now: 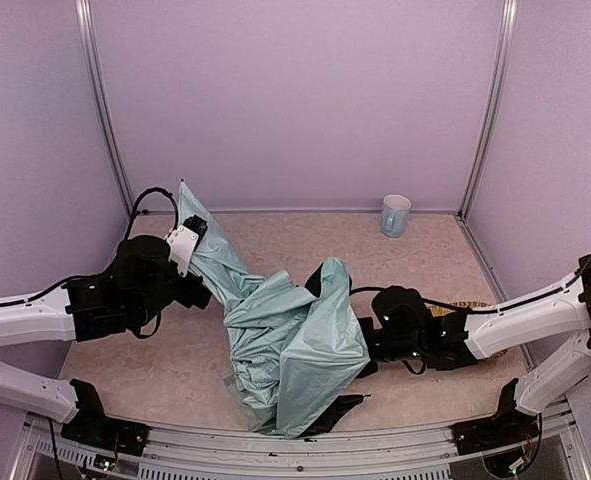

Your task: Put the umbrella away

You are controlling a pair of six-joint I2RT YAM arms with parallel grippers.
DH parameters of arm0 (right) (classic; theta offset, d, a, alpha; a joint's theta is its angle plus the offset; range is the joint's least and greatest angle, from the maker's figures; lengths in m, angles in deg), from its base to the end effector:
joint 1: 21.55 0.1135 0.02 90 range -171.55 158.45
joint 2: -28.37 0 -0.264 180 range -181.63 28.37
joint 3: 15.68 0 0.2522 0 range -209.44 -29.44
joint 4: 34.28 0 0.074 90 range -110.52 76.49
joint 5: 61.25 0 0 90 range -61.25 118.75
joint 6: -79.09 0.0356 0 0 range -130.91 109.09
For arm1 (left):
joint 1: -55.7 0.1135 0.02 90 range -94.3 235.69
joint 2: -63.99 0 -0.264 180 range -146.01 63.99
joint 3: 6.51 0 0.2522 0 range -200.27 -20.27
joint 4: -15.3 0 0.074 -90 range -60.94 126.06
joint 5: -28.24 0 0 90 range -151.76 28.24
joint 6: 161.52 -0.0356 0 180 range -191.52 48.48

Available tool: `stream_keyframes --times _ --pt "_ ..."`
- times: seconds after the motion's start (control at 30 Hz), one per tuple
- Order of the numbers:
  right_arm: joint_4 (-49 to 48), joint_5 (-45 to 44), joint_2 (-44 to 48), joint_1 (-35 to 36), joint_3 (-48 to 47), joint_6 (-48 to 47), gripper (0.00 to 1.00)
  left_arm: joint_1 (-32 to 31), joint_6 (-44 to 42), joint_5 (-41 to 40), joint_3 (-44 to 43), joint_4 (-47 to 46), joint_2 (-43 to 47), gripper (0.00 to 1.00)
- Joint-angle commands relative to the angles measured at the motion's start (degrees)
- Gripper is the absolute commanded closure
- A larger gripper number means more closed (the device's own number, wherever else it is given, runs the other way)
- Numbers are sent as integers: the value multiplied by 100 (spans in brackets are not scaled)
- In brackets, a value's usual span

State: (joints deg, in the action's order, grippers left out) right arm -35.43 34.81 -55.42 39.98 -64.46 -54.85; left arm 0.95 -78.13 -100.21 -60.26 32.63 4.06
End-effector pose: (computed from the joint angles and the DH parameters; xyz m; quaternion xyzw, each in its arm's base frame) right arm 0.1344 0.2557 0.1703 -0.7163 0.5137 0.1179 0.4572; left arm 0.1519 -0.1766 0.2742 0.2477 0.7713 0.0403 0.5850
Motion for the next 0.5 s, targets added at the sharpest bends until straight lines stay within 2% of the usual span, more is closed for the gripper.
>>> stream_keyframes --times 0.0,0.1,0.23,0.3,0.47 --pt "-329 -913 1062 -194 461 95 100 952 -202 1312 -466 -737 -901 1" --pt "-654 -840 2129 -614 609 176 100 943 -349 1626 -732 -598 -1798 1" --pt "-556 -182 3186 -1323 551 327 100 793 -814 2362 -866 -923 -2545 1" --pt "-380 -25 3477 -1485 446 299 100 768 -1088 2876 -834 -1255 -2709 1" --pt "389 112 3684 -2138 -190 237 100 968 -1665 4766 -644 -1860 -2590 1"
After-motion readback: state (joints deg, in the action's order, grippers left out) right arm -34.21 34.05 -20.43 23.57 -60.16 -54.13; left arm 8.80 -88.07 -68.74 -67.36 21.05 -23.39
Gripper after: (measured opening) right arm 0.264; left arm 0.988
